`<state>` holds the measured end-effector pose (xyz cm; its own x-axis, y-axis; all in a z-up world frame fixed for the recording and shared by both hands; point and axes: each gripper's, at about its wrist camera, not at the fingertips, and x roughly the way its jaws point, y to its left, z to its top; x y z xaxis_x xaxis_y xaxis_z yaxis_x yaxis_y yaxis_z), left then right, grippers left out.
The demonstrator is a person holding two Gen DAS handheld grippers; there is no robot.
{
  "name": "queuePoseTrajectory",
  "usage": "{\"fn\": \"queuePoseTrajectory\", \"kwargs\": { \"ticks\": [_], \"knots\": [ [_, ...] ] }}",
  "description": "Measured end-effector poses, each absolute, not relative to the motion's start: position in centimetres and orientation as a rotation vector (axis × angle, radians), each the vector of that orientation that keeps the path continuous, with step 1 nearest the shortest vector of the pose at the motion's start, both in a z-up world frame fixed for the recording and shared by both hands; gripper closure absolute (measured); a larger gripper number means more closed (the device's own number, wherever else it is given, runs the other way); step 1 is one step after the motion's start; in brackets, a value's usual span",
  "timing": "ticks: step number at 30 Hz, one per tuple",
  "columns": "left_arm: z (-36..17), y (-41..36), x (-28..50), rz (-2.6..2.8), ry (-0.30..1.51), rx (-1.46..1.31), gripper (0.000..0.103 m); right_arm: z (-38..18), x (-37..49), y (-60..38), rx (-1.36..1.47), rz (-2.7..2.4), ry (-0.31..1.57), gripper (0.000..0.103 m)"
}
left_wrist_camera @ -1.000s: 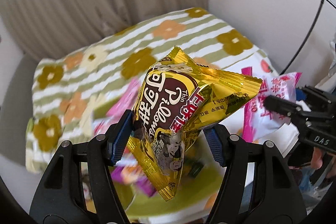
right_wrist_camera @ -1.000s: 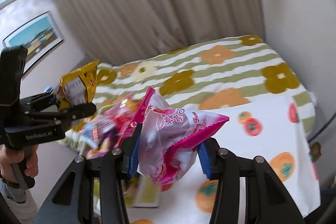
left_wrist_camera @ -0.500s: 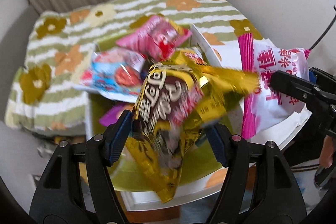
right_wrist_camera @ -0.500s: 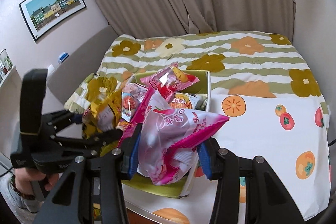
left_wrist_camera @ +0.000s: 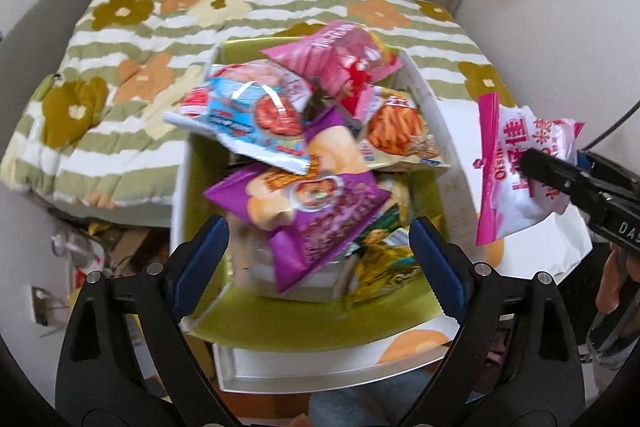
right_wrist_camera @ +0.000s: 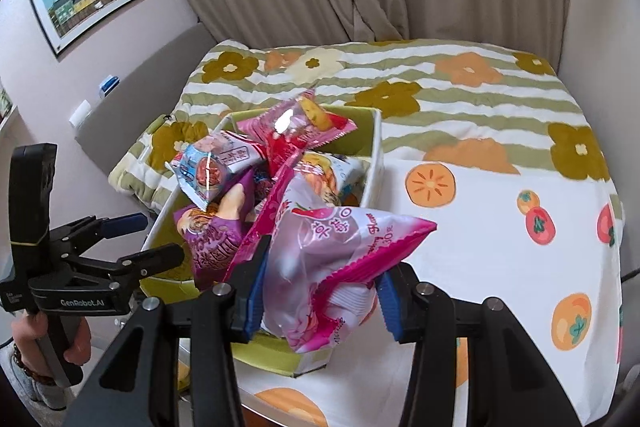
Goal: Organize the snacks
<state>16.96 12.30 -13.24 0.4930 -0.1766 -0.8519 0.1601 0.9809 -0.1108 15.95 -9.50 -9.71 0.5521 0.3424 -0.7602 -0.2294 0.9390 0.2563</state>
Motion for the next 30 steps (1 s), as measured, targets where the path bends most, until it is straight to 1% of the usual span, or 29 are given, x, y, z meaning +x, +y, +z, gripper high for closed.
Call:
{"fn": "queuePoseTrajectory", "kwargs": {
  "ticks": [5,9,10,11,12,13,14,15,19,22,25,30],
  "knots": [
    [-12.4,14.6,15.7,-0.118,0.990,0.001,0.012,-8.9,16.1,-6.5,0.077,0.389,0.912,0.058],
    [-12.3,16.8,15.1,-0.073,0.986,0.017,0.012,-9.8,16.5,-4.0,0.093,0.424,0.940,0.057],
    [-12.4,17.2,15.0,-0.065,0.990,0.018,0.012,-10.2,16.8,-3.6,0.103,0.430,0.956,0.052],
    [-12.6,17.8,14.8,-0.060,0.994,0.016,0.012,-10.7,17.0,-3.2,0.116,0.436,0.979,0.039],
    [-12.7,18.1,14.7,-0.060,0.996,0.012,0.012,-11.0,17.0,-3.0,0.126,0.434,0.992,0.030],
    [-12.9,18.5,14.5,-0.060,0.997,0.007,0.012,-11.2,16.9,-2.9,0.138,0.423,0.989,0.013],
    [-13.1,18.7,14.4,-0.062,1.000,0.002,0.012,-11.2,16.6,-3.0,0.151,0.410,0.975,0.004],
    [-13.4,19.0,14.3,-0.067,1.004,-0.005,0.012,-11.3,16.4,-3.0,0.158,0.400,0.969,0.002],
    [-14.3,19.1,14.1,-0.083,1.020,-0.009,0.012,-11.6,15.7,-3.4,0.162,0.352,0.984,0.002],
    [-13.9,18.7,13.5,-0.096,1.014,-0.011,0.012,-11.4,15.2,-3.7,0.161,0.339,0.984,0.002],
    [-12.2,18.0,12.6,-0.102,0.981,0.000,0.012,-10.4,14.4,-3.8,0.154,0.339,0.962,0.002],
    [-8.6,16.0,10.5,-0.096,0.915,0.019,0.012,-7.0,12.5,-4.8,0.136,0.348,0.887,0.002]
  ]
}}
